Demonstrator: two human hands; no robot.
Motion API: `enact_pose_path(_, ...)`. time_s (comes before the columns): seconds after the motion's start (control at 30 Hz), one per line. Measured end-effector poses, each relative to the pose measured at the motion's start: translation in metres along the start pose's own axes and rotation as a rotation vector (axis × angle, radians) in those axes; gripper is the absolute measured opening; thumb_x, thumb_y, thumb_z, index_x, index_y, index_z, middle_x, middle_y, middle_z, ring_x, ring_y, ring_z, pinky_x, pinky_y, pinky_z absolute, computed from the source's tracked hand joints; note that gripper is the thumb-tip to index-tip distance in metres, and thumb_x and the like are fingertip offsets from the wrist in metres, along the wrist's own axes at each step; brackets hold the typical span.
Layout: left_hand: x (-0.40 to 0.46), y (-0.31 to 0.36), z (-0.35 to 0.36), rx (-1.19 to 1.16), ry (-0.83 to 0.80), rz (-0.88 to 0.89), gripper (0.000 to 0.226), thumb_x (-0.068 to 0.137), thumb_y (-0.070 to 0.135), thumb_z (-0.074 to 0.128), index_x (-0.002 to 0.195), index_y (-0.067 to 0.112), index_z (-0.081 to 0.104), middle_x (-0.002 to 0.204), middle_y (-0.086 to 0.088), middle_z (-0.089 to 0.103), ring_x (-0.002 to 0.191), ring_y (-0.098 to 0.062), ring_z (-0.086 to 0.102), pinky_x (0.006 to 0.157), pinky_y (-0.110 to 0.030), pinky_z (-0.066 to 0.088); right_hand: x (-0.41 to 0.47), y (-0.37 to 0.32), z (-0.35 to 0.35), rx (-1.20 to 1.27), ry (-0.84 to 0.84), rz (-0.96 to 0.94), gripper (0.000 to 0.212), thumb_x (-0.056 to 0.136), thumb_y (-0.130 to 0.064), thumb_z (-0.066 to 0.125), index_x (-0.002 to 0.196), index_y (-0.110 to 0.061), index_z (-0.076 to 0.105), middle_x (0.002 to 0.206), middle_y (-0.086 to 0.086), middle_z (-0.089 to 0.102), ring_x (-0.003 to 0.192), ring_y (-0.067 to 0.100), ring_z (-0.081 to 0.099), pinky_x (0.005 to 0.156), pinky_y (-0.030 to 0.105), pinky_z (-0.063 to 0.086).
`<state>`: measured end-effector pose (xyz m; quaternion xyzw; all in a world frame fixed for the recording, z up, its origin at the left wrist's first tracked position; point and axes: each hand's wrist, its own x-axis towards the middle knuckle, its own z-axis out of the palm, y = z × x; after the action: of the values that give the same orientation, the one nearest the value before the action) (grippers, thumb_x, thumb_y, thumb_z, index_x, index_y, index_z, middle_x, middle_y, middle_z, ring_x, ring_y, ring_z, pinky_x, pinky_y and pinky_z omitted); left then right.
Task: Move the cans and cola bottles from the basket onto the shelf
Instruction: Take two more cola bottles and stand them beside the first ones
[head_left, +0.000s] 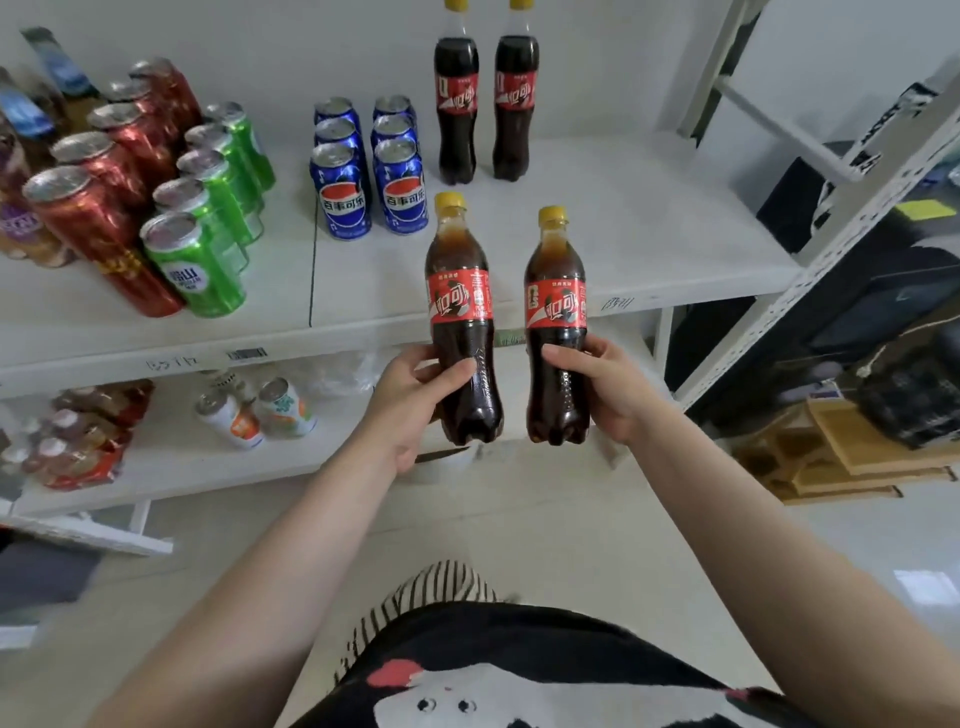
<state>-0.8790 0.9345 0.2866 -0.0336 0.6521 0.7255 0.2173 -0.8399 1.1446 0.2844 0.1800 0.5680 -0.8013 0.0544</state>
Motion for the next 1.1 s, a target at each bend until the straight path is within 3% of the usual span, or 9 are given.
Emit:
enact_pose_path(0.2, 0.058, 0.029, 0.025, 0.014, -0.001, 0.065, 0.019, 0.085, 0.012, 0.067, 0.104, 0.017, 0.064, 0.104, -0.005, 0.072, 0.102, -0.027, 0.068, 0.099, -0.046, 0.049, 0.056, -0.041, -0.02, -0.005, -0.015, -0.018, 0.057, 0.066, -0.015, 0.078, 0.119, -0.004, 0.061, 0.102, 0.012, 0.065, 0.092, 0.026, 0.063, 0.082, 0.036, 0.053)
enact_pose_path(0.3, 0.094, 0.046, 0.032, 0.031, -0.016, 0.142, 0.016, 0.087, 0.012, 0.065, 0.102, 0.018, 0.065, 0.102, -0.003, 0.073, 0.101, -0.025, 0.068, 0.093, -0.04, 0.052, 0.087, -0.061, -0.024, -0.008, -0.02, -0.055, 0.051, 0.066, -0.013, 0.077, 0.114, -0.007, 0.063, 0.099, 0.01, 0.067, 0.09, 0.025, 0.065, 0.08, 0.035, 0.054)
enact_pose_path(0.4, 0.135, 0.059, 0.039, -0.021, -0.007, 0.229, 0.022, 0.087, 0.01, 0.064, 0.106, 0.02, 0.061, 0.101, 0.003, 0.072, 0.093, -0.012, 0.069, 0.078, -0.028, 0.054, 0.122, -0.083, -0.026, -0.015, -0.024, -0.129, 0.045, 0.071, -0.004, 0.075, 0.113, -0.009, 0.063, 0.095, 0.008, 0.069, 0.087, 0.022, 0.068, 0.076, 0.031, 0.056)
enact_pose_path(0.5, 0.177, 0.073, 0.046, -0.036, 0.034, 0.301, 0.032, 0.086, 0.007, 0.065, 0.112, 0.025, 0.056, 0.111, 0.004, 0.068, 0.102, -0.007, 0.064, 0.083, -0.022, 0.049, 0.159, -0.103, -0.026, -0.054, 0.002, -0.195, 0.048, 0.075, 0.002, 0.073, 0.119, -0.008, 0.06, 0.104, 0.011, 0.07, 0.099, 0.026, 0.068, 0.085, 0.034, 0.055)
enact_pose_path(0.6, 0.216, 0.08, 0.048, 0.045, 0.102, 0.369, 0.039, 0.08, 0.024, 0.071, 0.11, 0.04, 0.052, 0.122, 0.004, 0.065, 0.115, -0.011, 0.059, 0.097, -0.035, 0.047, 0.193, -0.117, -0.024, -0.085, 0.024, -0.245, 0.053, 0.072, 0.005, 0.074, 0.121, -0.01, 0.059, 0.105, 0.01, 0.07, 0.102, 0.028, 0.066, 0.092, 0.039, 0.052)
enact_pose_path(0.67, 0.234, 0.084, 0.049, 0.099, 0.142, 0.38, 0.043, 0.076, 0.034, 0.071, 0.111, 0.045, 0.049, 0.126, 0.004, 0.063, 0.118, -0.016, 0.058, 0.1, -0.046, 0.046, 0.213, -0.125, -0.022, -0.102, 0.02, -0.281, 0.055, 0.072, 0.009, 0.072, 0.122, -0.01, 0.057, 0.104, 0.008, 0.069, 0.099, 0.023, 0.066, 0.087, 0.035, 0.053)
enact_pose_path(0.73, 0.249, 0.086, 0.051, 0.121, 0.173, 0.392, 0.043, 0.076, 0.032, 0.071, 0.111, 0.045, 0.048, 0.126, 0.003, 0.062, 0.12, -0.016, 0.056, 0.103, -0.048, 0.045, 0.23, -0.131, -0.022, -0.132, 0.005, -0.323, 0.058, 0.072, 0.012, 0.071, 0.124, -0.01, 0.055, 0.106, 0.007, 0.069, 0.098, 0.019, 0.066, 0.082, 0.03, 0.053)
enact_pose_path(0.97, 0.268, 0.07, 0.057, 0.118, 0.154, 0.461, 0.051, 0.084, -0.001, 0.066, 0.115, 0.035, 0.048, 0.12, 0.004, 0.062, 0.114, -0.006, 0.058, 0.094, -0.021, 0.043, 0.258, -0.127, -0.038, -0.271, -0.047, -0.393, 0.07, 0.064, -0.003, 0.078, 0.128, -0.014, 0.052, 0.117, 0.012, 0.066, 0.11, 0.028, 0.062, 0.095, 0.041, 0.051)
enact_pose_path(1.1, 0.267, 0.063, 0.06, 0.167, 0.117, 0.467, 0.047, 0.086, 0.0, 0.063, 0.124, 0.023, 0.046, 0.129, -0.004, 0.059, 0.116, -0.003, 0.057, 0.095, -0.017, 0.045, 0.261, -0.124, -0.048, -0.385, -0.046, -0.421, 0.065, 0.072, 0.001, 0.077, 0.129, -0.016, 0.05, 0.116, 0.006, 0.066, 0.107, 0.016, 0.063, 0.09, 0.027, 0.052)
